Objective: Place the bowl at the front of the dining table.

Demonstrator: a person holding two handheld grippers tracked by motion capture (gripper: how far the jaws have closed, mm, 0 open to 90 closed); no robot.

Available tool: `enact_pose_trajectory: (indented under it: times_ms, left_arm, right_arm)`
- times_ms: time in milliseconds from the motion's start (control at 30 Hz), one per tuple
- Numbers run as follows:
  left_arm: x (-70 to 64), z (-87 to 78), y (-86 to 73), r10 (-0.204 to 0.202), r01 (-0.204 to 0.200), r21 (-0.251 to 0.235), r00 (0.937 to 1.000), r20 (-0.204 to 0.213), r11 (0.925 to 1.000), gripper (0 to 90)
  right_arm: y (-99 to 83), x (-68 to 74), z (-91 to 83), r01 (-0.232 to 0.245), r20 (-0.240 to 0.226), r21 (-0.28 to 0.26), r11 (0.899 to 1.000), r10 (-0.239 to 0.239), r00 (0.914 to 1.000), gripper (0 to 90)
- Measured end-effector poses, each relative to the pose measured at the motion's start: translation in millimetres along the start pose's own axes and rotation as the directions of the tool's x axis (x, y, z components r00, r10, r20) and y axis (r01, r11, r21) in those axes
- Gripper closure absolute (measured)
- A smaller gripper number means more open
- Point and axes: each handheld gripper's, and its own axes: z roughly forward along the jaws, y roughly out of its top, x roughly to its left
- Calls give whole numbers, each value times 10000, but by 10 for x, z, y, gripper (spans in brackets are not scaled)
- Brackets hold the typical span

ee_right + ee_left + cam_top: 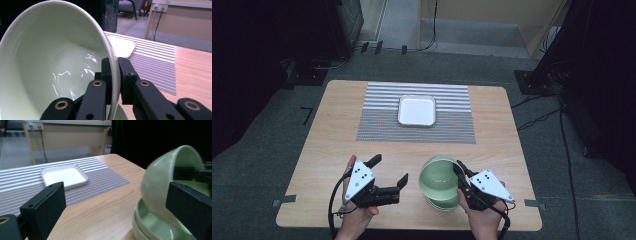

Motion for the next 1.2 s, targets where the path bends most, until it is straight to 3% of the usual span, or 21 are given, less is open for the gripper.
enact_pose_trajectory:
  times_ms: [200,333,500,600,667,700,767,933,1000,1067,1100,1200]
  left_arm:
    - [258,-38,-41,-646,651,115,9972,-370,9978,27]
    - [451,-50,-99,-837,877,302,9899,-1148,9957,28]
    - [740,-45,-235,-940,1119,632,9668,-2375,9917,29]
    - [887,-33,-325,-931,1236,884,9524,-2904,9884,29]
    - [928,-31,-355,-910,1259,981,9488,-3025,9872,29]
    - [999,-18,-412,-855,1298,1152,9405,-3288,9848,29]
    - [1057,0,-461,-697,1270,1405,9321,-3553,9819,29]
    - [1244,36,-619,-525,1510,2093,9090,-4136,9661,29]
    - [1318,45,-694,-400,1598,2378,8964,-4414,9581,29]
    - [1340,47,-718,-363,1619,2465,8941,-4464,9555,29]
    - [1391,55,-775,-348,1742,2648,8876,-4594,9484,29]
    - [1450,61,-834,-312,1857,2865,8823,-4696,9399,29]
  right_arm:
    - [24,-33,-25,-68,48,-118,9999,69,10000,847]
    - [26,-48,-27,-98,39,-121,9999,98,9999,847]
    - [25,-52,-24,-122,17,-99,9999,122,9999,847]
    - [24,-51,-19,-148,1,-91,9998,148,9999,847]
    - [23,-52,-17,-170,-5,-90,9998,170,9999,847]
    - [23,-54,-17,-191,-16,-92,9998,191,9998,847]
    - [24,-60,-15,-227,-60,-77,9997,226,9997,847]
    - [28,-75,-15,-233,-303,-104,9997,230,9993,847]
    - [31,-76,-14,-254,-324,-137,9996,250,9992,847]
    - [34,-77,-12,-248,-337,-141,9996,243,9991,847]
    - [34,-77,-11,-243,-343,-175,9996,237,9991,847]
    - [35,-85,-10,-313,-389,-182,9993,306,9988,847]
